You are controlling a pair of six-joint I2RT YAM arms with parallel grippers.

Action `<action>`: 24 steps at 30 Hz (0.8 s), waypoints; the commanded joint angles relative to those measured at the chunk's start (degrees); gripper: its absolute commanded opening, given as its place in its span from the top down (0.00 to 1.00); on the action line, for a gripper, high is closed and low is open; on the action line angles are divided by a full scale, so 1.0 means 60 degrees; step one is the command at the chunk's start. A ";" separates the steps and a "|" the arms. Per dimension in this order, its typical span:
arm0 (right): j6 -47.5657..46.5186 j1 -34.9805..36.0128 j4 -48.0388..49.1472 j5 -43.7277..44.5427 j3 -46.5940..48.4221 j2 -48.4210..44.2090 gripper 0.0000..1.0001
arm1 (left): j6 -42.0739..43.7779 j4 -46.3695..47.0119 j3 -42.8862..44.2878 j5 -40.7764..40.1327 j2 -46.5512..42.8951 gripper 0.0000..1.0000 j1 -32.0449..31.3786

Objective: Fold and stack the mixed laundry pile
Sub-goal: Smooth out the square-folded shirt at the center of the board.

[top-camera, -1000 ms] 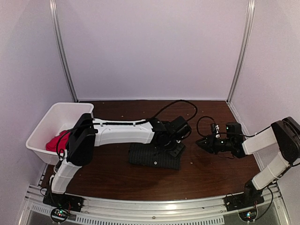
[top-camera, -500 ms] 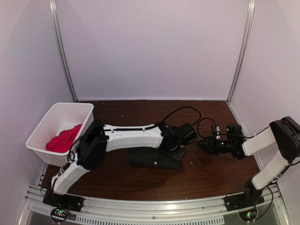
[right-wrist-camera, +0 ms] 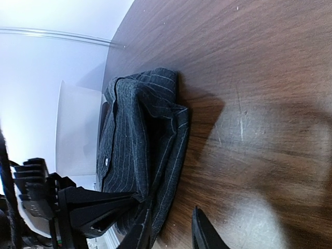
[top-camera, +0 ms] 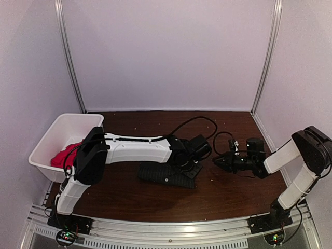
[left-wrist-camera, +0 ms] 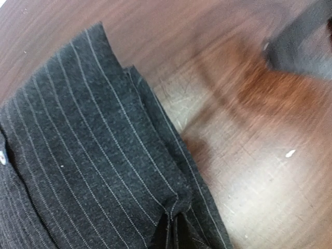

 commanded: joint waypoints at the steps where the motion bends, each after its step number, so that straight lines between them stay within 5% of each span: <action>1: 0.0596 0.0386 0.1276 -0.0181 0.0113 0.0528 0.73 | -0.0074 0.1596 -0.0887 0.0587 -0.1281 1.00 0.0282; 17: 0.2454 0.1548 0.4268 -0.0237 0.0668 0.2419 0.64 | -0.0168 0.2434 -0.2021 0.1578 -0.1769 1.00 0.0619; 24: 0.2785 0.1978 0.4548 0.0169 0.0778 0.2995 0.73 | -0.0231 0.2644 -0.2133 0.1617 -0.1873 1.00 0.0707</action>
